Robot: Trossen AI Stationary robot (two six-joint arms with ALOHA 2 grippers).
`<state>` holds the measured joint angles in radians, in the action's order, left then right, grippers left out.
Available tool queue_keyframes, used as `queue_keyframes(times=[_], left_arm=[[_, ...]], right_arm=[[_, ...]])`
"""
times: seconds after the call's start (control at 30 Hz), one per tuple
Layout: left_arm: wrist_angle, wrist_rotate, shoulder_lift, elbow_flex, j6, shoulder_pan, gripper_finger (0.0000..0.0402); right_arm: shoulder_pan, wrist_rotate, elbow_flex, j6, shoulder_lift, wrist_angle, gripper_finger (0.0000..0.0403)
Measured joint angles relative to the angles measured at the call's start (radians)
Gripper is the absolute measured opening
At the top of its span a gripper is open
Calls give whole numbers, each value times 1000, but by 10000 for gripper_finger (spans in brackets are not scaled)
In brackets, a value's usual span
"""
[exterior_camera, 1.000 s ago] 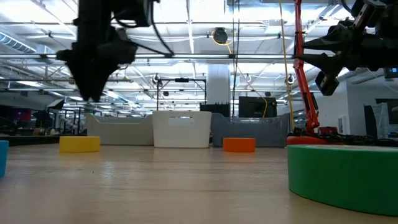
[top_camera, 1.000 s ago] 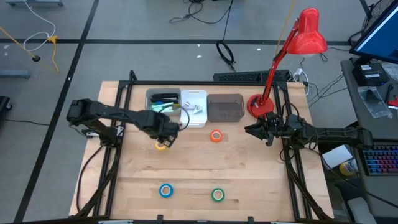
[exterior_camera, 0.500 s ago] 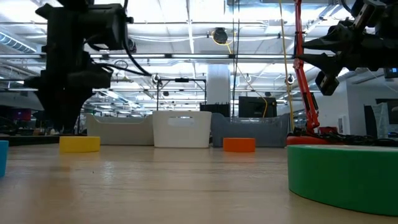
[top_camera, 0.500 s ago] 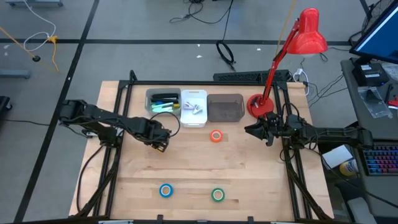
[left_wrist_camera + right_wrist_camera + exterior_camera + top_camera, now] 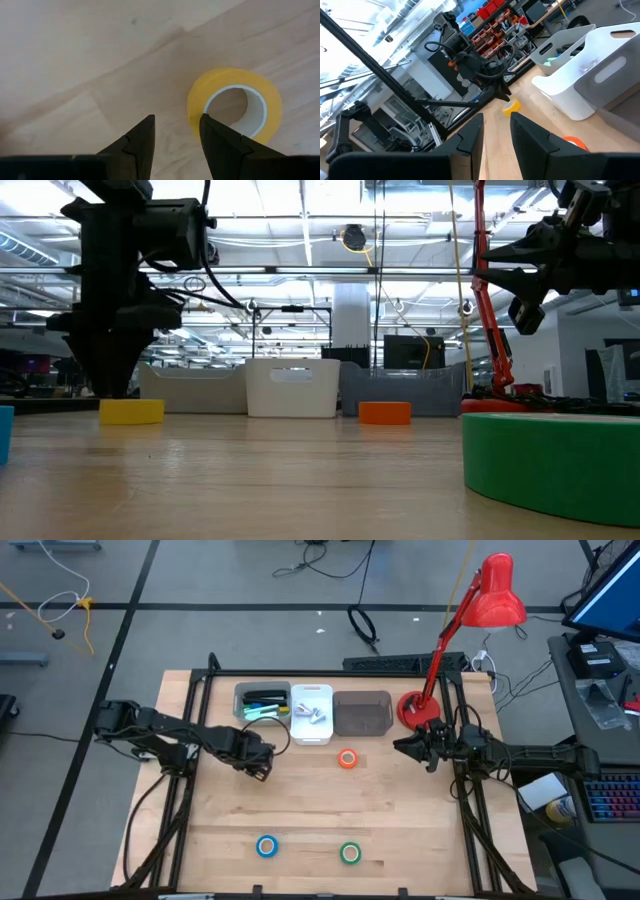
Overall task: Pick and place Stapler, Stapler remover, tape
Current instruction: Put the yellow tape into the black bin
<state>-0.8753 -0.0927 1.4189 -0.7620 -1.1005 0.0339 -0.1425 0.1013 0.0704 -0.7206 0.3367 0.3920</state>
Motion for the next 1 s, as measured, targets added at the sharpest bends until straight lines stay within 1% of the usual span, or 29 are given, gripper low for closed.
queue_keyframes(times=[0.33,0.57,0.9,1.0], left_arm=[[15,56,-10,1,23,-23,157],[91,55,-10,1,26,-23,156],[83,39,23,1,26,-22,156],[118,40,26,18,25,-23,156]], right_arm=[[0,0,0,-1,0,0,89],[0,-1,0,-1,0,0,89],[0,-1,0,-1,0,0,89],[0,-1,0,-1,0,0,89]])
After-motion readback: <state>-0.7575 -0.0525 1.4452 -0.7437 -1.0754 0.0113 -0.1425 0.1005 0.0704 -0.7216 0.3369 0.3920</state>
